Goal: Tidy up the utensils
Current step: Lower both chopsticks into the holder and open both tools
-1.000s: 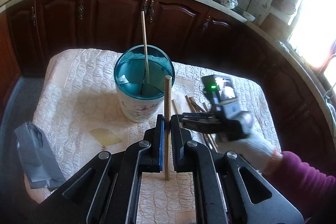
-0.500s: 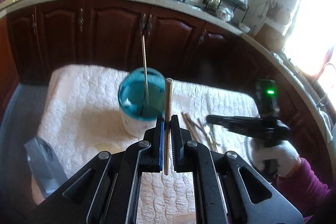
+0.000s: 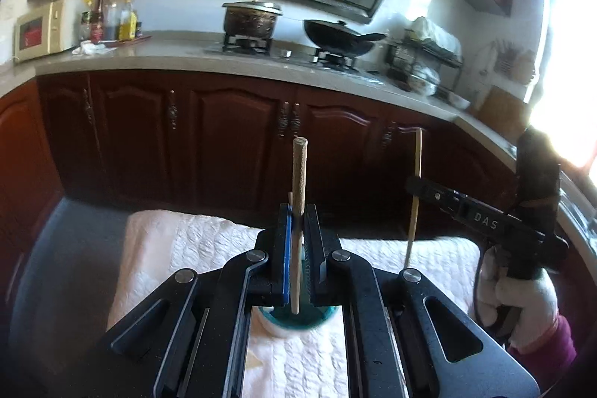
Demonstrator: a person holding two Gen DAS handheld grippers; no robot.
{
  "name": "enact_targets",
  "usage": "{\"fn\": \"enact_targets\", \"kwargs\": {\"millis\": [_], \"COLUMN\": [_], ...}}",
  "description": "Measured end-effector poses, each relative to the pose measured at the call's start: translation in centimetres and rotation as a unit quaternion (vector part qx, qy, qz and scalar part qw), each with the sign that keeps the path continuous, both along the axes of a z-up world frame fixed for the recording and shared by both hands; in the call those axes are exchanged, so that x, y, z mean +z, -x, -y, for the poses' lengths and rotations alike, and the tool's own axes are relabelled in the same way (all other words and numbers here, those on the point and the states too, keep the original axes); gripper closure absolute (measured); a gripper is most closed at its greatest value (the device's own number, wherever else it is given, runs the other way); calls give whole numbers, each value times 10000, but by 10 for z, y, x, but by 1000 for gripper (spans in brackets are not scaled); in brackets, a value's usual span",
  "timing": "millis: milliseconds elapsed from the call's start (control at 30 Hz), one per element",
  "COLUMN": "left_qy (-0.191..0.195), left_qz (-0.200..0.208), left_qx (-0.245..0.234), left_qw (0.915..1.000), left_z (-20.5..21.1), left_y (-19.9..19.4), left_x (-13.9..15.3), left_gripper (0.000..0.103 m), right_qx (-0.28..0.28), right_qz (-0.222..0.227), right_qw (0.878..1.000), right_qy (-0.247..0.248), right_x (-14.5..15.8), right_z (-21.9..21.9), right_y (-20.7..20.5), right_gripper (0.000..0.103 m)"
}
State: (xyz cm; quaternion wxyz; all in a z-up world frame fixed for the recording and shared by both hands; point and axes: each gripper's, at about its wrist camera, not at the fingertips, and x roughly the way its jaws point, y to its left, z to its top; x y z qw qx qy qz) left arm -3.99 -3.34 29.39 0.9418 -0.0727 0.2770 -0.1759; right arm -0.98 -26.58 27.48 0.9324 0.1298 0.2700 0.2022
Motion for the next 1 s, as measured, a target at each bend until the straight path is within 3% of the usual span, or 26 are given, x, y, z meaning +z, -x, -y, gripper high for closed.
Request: {"fn": "enact_targets", "kwargs": {"millis": [200,433,800,1000], "left_qy": [-181,-383,-425,-329], "left_qz": [-116,-326,-701,-859], "left_qx": [176,246,256,332], "left_qw": [9996,9984,9963,9952], "left_z": [9,25,38,37], "left_y": [-39,-67,-78,-74], "left_x": [-21,-57,-103,-110], "left_gripper": [98,98,98,98], "right_qx": [-126,-62,377,491], "right_qz": [293,309,-195,-574], "right_qw": [9993,9972,9952,9917], "right_qy": [207,679,878,1041], "right_x": [-3,-35,-75,-98], "right_z": [-35,-58,-63,-62], "right_y": [-44,-82,-69,-59], "right_gripper": [98,98,98,98]}}
